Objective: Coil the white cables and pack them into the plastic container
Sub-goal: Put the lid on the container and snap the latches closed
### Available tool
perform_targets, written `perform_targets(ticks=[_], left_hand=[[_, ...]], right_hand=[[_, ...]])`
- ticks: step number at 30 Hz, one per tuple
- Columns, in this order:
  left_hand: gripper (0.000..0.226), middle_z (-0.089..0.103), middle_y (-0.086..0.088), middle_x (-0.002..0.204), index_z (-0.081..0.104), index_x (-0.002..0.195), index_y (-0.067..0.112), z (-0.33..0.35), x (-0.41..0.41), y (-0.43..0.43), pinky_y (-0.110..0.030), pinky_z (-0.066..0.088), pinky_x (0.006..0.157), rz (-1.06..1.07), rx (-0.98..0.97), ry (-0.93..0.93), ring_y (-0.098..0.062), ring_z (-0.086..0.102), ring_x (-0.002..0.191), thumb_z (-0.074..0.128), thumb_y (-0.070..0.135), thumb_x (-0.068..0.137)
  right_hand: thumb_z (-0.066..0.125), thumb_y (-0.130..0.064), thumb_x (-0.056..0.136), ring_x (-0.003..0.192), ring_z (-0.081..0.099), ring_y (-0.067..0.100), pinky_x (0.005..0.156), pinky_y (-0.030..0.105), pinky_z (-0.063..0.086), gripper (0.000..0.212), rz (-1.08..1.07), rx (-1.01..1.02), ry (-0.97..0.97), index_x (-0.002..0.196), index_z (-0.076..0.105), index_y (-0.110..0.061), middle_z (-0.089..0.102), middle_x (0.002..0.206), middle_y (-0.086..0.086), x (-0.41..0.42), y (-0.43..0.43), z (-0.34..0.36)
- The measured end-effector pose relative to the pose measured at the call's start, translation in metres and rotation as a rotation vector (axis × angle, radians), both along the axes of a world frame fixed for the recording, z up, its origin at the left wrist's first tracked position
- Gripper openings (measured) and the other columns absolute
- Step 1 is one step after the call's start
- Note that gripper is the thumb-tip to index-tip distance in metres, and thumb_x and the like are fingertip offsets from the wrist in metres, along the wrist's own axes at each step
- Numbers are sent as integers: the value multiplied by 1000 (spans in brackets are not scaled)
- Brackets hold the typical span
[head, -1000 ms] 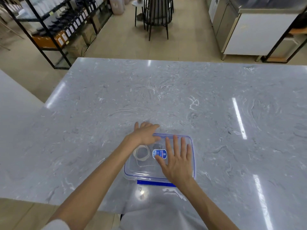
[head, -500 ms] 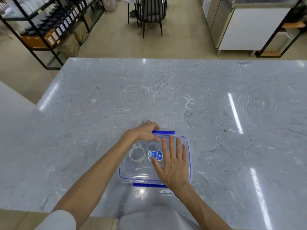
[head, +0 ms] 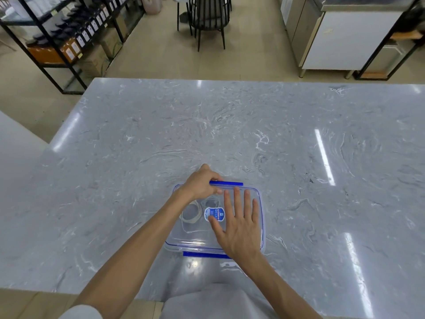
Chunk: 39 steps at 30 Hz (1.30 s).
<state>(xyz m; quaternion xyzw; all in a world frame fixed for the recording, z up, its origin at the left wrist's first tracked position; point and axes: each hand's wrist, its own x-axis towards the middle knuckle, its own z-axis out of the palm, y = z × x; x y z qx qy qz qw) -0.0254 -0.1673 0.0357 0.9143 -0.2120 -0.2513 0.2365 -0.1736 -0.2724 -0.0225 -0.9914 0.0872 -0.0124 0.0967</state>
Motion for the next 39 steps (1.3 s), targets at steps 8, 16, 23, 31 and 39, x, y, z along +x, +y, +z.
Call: perform_targets(ticks=[8, 16, 23, 31, 39], left_hand=[[36, 47, -4, 112, 66, 126, 24, -9, -15, -2, -35, 48, 92, 63, 1, -103, -24, 58, 104, 68, 29, 90], [32, 60, -10, 125, 63, 124, 8, -10, -121, 47, -43, 36, 108, 123, -228, -664, -28, 53, 121, 50, 18, 97], [63, 35, -13, 156, 41, 146, 3, -70, -193, 109, -46, 24, 118, -158, 80, -753, -28, 29, 146, 48, 44, 99], [94, 25, -14, 158, 18, 154, 6, -127, -168, 99, -50, 20, 120, -96, 97, -989, -33, 26, 147, 59, 60, 89], [64, 37, -13, 153, 36, 145, 6, -116, -102, 75, -48, 28, 117, -57, 27, -1034, -32, 38, 140, 57, 44, 97]], right_hand=[[20, -71, 93, 151, 8, 32, 122, 51, 11, 81, 12, 30, 9, 155, 19, -19, 12, 164, 9, -2, 0, 7], [43, -41, 101, 123, 53, 10, 108, 30, 41, 41, 231, 500, -326, 127, 63, -17, 63, 129, -4, -37, -41, 30], [63, -48, 90, 129, 48, 23, 115, 36, 33, 61, 562, 128, -318, 137, 54, -11, 53, 144, 4, -78, -69, -21], [65, -46, 90, 129, 48, 24, 117, 39, 30, 61, 558, 40, -456, 138, 51, -10, 55, 140, 4, -62, -72, -50], [69, -38, 89, 110, 65, 30, 104, 41, 45, 49, 537, -52, -556, 125, 66, -5, 68, 125, 10, -2, -85, -35]])
